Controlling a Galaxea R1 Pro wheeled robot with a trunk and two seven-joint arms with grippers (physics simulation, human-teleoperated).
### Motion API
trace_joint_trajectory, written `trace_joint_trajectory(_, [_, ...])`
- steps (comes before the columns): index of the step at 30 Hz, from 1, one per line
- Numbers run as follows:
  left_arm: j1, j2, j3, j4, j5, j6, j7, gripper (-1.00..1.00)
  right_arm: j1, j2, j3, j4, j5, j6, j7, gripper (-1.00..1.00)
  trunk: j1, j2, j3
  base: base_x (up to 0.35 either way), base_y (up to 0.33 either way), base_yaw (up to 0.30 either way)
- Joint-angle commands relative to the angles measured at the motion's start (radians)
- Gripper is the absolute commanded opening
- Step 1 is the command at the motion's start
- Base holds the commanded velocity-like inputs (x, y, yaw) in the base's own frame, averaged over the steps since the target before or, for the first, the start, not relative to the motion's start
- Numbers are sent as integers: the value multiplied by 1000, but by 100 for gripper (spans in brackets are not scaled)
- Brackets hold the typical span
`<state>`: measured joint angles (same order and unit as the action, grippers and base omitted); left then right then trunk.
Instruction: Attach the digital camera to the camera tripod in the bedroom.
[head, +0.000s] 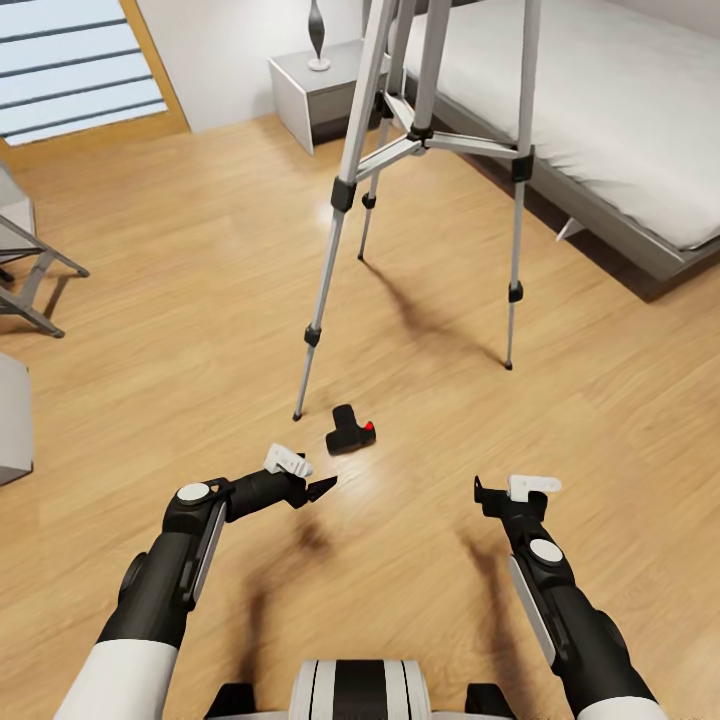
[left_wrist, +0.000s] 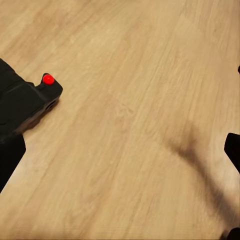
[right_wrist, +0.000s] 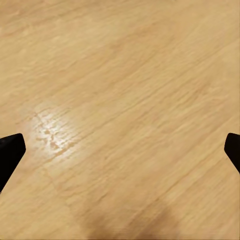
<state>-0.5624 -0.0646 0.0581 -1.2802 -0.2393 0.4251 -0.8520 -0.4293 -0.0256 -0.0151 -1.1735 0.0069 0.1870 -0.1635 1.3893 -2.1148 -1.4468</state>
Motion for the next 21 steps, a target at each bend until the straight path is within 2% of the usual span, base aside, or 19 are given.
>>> trace_joint_trajectory(1, [-1,-1,3,-1,-5,7,-8,100,0,0,1,-2,1,6,-4,100,0,0,-2,0,0,0])
trace_joint_trajectory(17, [-1,2,-19,2,-5,5,-10,100,0,1,3,-2,1,3,-5,100,0,0,-24,0,0,0])
trace_joint_trajectory(21, [-1,1,-27,1,-5,6,-10,100,0,1,2,-1,1,2,-5,100,0,0,-30,119,34,0])
